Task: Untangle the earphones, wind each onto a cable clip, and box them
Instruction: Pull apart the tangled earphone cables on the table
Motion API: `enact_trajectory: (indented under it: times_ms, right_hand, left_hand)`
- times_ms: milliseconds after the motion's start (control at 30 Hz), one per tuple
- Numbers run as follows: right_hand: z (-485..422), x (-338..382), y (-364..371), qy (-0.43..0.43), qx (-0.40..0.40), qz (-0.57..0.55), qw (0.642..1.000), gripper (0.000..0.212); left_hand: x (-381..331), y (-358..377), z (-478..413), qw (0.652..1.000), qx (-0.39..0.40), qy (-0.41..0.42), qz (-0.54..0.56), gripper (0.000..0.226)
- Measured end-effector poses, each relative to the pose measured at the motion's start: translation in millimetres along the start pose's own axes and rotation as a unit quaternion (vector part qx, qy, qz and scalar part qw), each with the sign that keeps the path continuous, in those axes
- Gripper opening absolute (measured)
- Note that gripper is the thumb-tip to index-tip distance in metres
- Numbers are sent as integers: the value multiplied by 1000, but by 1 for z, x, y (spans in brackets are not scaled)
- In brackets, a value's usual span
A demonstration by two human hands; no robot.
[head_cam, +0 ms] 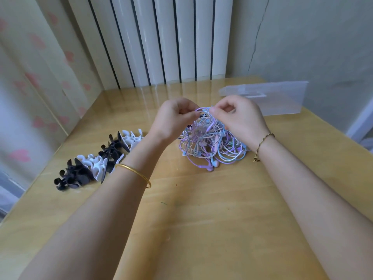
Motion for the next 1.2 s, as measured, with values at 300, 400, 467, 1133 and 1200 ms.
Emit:
enact_trajectory:
  times_ms: [300, 400, 467, 1133, 1200]
  right_hand:
    - [6, 1, 0, 6, -44, -133, 990, 20]
    - [8, 1, -1, -6, -73, -179, 981, 23]
    - [8, 1, 0, -10, -79, -181, 980, 23]
    - [7, -12, -7, 17, -147, -125, 981, 21]
    - [8, -10, -9, 11, -140, -87, 986, 16]
  left_hand:
    - [8, 0, 5, 999, 22, -24, 4, 21]
    - [20, 0, 7, 998, 3, -58, -31, 22]
    - [29, 3, 8, 993, 28, -89, -78, 15]
    - [-2, -18, 11, 987, 25, -133, -92, 19]
    - [-5, -21, 11, 988, 11, -153, -28, 20]
Point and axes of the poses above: each hand's wrist, its own z-axis away from the middle knuckle, its own y-axis out of the palm, x = y × z, the point moved 2 cm from there along -z, towards the middle knuckle, and after that the axes turned 7 degrees about -z, right-handed, at the moved point
